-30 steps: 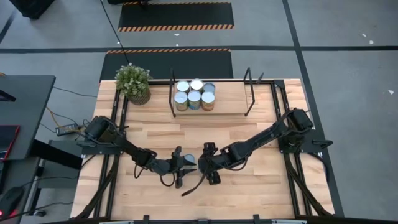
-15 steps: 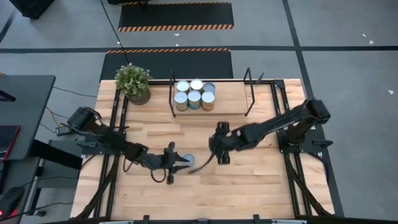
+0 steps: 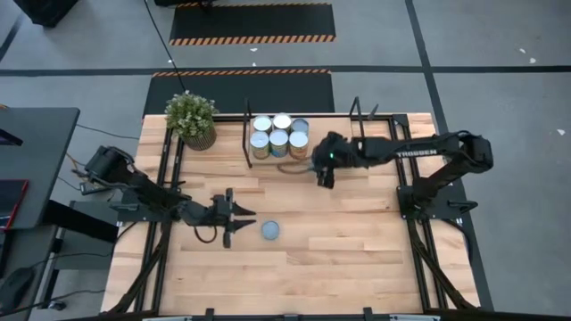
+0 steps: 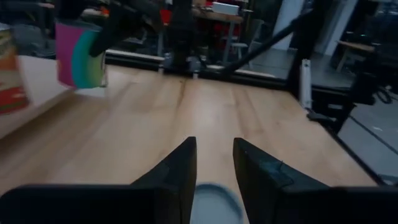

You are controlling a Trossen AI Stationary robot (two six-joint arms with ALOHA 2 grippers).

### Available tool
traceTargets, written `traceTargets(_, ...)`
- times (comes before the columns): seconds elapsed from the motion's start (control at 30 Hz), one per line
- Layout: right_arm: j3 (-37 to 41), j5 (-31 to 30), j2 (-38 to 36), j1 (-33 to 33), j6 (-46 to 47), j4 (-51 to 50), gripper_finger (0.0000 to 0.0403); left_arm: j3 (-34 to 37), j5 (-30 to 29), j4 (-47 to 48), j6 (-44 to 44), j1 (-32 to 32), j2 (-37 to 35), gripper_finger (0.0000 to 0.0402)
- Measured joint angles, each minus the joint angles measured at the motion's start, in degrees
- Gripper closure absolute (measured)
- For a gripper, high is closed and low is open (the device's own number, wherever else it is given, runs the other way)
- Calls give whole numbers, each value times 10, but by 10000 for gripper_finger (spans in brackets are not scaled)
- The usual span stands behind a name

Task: Pick and place cans onto a shelf
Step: Put the canned chicken soup on the shelf

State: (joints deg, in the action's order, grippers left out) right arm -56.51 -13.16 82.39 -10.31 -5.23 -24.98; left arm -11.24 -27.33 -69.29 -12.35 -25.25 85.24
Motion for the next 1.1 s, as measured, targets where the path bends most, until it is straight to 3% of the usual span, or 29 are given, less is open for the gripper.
traceTargets(0.37, -11, 58, 26, -126, -92, 37, 95, 37, -1, -6, 15, 34, -52, 290)
traceTargets(0.7, -16, 99, 75, -158, -102, 80, 94, 38, -5, -2, 21, 42, -51, 290)
traceTargets(1.1, -16, 97, 72, -159, -89, 70, 12, 38, -4, 5, 10, 41, -51, 290)
